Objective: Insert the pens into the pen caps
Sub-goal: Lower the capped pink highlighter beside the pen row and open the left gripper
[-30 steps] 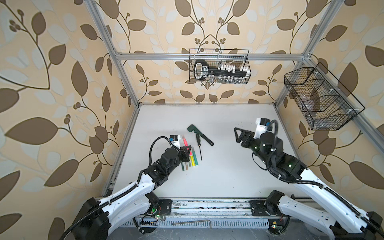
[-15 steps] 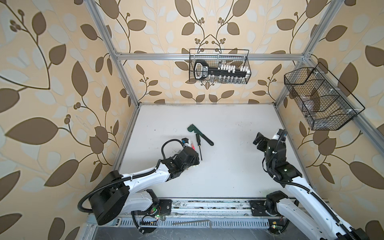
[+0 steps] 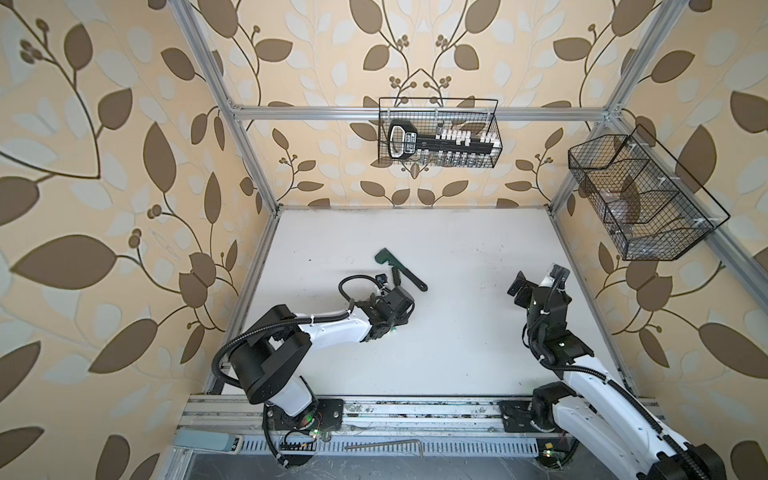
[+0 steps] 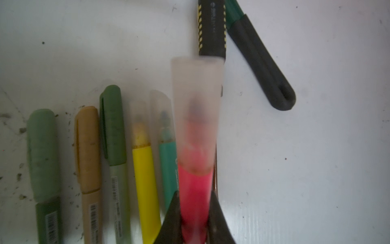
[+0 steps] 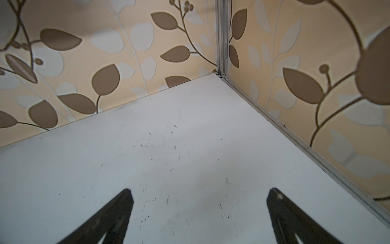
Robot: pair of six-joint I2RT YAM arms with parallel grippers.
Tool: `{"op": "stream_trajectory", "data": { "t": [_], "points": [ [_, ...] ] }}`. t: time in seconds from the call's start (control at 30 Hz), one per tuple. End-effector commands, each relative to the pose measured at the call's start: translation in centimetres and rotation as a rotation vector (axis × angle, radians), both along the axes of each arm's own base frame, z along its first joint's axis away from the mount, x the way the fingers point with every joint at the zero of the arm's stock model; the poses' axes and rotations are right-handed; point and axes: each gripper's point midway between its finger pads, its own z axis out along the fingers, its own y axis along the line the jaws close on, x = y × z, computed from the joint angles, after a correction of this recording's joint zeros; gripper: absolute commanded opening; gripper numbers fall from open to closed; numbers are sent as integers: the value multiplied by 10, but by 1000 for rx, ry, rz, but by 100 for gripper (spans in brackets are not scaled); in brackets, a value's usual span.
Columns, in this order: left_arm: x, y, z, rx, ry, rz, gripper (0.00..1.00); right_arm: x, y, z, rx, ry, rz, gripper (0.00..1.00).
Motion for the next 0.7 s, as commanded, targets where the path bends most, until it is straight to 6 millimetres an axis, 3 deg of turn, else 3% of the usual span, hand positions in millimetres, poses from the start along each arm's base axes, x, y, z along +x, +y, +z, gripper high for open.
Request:
{"op": "stream_trajectory", "data": {
  "t": [0.0,0.23,0.4,0.67],
  "points": [
    [7,-4,7,16,-16,26,0,2,2,16,-3,-36,17,100],
    [8,-2,3,64,2,34,0,2,2,17,5,-45,17,100],
    [9,1,6,69,1,67,17,-4,-10,13,-14,-61,-56,100],
    [11,-1,20,65,-15,55,28,-13,-30,8,-79,-80,-185,100]
  ]
}}
